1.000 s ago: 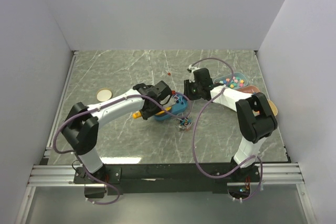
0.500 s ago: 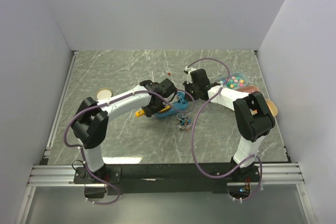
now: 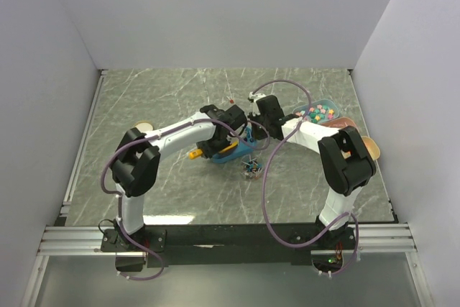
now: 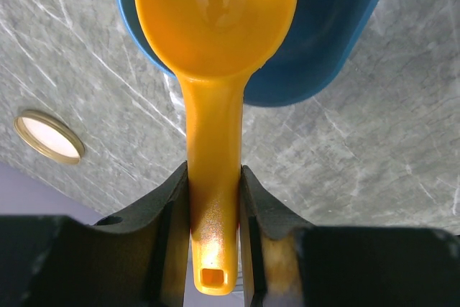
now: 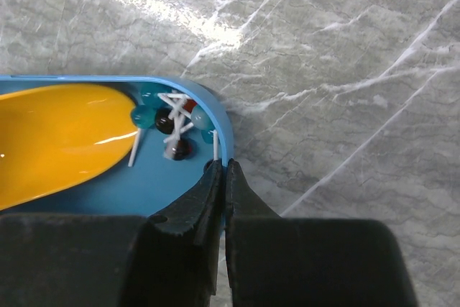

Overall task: Pack the candies
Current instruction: Scoop the fake candies from the storage box, then place the fake candies in the packing bottle, then adjust the spatula, then scoop the fake candies from the storage box.

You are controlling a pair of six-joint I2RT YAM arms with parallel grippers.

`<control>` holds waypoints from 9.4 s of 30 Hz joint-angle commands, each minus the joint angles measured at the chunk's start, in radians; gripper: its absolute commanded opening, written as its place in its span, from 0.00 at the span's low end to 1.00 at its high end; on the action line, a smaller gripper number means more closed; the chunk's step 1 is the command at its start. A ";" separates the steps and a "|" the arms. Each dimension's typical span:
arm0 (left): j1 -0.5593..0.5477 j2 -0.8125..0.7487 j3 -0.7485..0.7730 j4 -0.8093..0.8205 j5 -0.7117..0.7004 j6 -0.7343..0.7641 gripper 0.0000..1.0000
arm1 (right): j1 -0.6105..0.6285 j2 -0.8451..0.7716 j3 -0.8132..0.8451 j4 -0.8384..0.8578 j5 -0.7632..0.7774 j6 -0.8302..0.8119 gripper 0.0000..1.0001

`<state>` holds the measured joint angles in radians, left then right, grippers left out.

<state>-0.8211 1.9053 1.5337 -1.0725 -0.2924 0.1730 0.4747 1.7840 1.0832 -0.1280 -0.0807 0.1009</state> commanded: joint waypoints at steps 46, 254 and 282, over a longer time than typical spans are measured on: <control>-0.119 0.000 -0.173 0.269 -0.114 0.240 0.01 | 0.008 -0.028 0.006 0.139 -0.100 0.120 0.00; 0.155 -0.589 -0.469 0.577 0.334 0.120 0.01 | -0.229 -0.219 -0.103 0.119 -0.564 0.356 0.36; 0.097 -0.295 -0.213 0.256 0.179 0.180 0.01 | -0.035 0.078 0.185 -0.154 -0.054 0.076 0.28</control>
<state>-0.7155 1.6039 1.2694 -0.7933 -0.1181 0.3359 0.4255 1.8404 1.2320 -0.2592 -0.2134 0.2039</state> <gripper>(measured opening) 0.321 0.286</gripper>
